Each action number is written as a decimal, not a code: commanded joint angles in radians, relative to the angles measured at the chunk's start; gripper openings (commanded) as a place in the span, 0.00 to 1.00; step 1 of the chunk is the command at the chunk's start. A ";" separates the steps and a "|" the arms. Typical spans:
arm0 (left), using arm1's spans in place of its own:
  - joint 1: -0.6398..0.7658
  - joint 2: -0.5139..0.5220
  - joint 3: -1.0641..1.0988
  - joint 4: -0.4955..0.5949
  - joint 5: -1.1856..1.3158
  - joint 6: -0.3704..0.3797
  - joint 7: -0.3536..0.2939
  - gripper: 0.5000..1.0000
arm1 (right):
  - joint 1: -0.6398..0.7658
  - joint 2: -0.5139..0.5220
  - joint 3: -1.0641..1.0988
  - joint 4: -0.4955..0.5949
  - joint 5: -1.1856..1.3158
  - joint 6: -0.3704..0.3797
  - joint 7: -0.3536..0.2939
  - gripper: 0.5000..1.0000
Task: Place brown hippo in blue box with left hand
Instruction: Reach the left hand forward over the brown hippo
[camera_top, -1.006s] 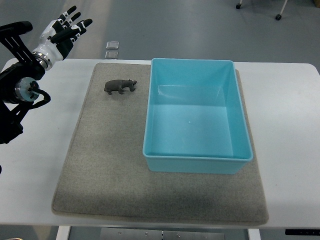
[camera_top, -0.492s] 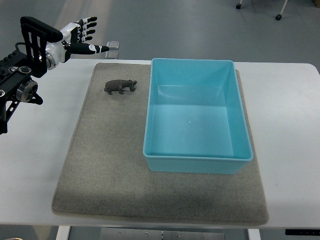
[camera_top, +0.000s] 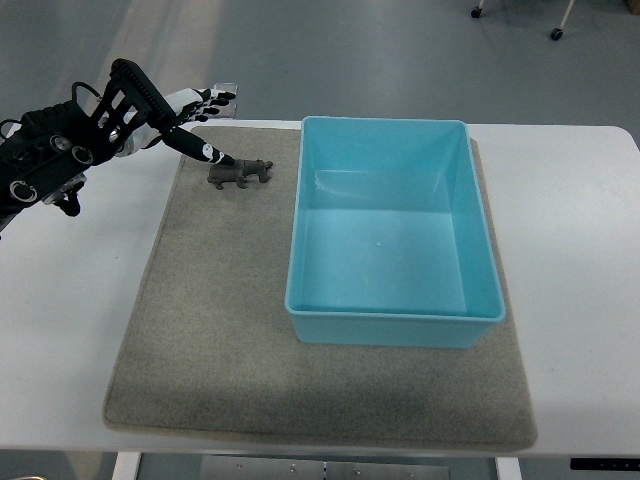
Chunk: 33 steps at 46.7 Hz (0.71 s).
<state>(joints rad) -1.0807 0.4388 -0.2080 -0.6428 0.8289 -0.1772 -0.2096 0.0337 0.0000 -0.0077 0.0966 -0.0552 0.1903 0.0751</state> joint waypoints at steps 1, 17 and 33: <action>-0.010 0.000 0.033 0.000 0.036 0.001 -0.002 0.97 | 0.000 0.000 0.000 0.000 0.000 0.000 0.000 0.87; -0.013 -0.006 0.036 0.002 0.190 0.007 -0.005 0.96 | 0.000 0.000 0.000 0.000 0.000 0.000 0.000 0.87; -0.013 -0.038 0.036 0.011 0.237 0.042 -0.004 0.83 | 0.000 0.000 0.000 0.000 0.000 0.000 0.000 0.87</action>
<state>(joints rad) -1.0947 0.4037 -0.1729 -0.6336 1.0635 -0.1458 -0.2139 0.0338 0.0000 -0.0077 0.0966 -0.0552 0.1901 0.0751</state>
